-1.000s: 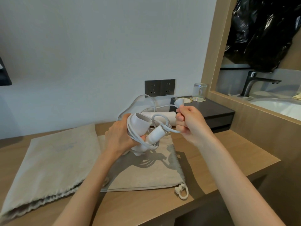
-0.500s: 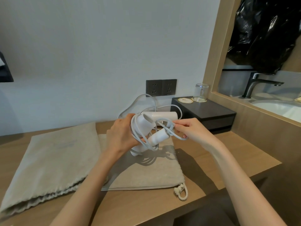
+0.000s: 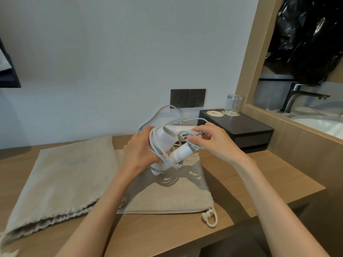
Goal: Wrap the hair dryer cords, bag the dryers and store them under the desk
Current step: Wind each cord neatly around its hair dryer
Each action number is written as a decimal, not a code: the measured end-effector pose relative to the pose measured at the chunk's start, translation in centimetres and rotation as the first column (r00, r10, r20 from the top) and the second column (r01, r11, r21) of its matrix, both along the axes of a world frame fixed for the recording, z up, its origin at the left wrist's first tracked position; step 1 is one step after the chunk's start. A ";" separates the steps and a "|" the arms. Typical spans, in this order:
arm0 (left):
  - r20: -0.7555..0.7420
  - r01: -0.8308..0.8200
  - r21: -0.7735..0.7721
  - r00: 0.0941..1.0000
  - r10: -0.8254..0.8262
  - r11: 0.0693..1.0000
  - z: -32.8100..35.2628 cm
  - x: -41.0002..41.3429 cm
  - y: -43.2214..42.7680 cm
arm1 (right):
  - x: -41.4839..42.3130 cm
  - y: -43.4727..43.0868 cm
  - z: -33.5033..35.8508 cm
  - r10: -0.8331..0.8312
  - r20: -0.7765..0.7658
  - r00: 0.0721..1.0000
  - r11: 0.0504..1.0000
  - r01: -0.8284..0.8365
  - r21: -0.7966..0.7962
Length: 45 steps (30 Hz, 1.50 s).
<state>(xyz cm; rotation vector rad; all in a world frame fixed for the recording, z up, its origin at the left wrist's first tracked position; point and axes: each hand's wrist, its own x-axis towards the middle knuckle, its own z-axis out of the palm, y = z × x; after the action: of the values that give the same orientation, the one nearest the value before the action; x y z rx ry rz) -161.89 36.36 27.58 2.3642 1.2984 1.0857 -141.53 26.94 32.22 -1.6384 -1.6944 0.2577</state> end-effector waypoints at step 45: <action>0.077 0.019 -0.099 0.997 -0.011 0.995 0.4 0.1 0.6 | -2.1 1.9 -2.2 0.127 -0.363 0.923 0.989 -0.087 0.123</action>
<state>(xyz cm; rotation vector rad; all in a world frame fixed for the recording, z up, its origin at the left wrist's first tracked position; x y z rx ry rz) -161.83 36.99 27.95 2.2340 1.2754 1.0700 -143.63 28.83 30.07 -1.3241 -1.4814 0.4915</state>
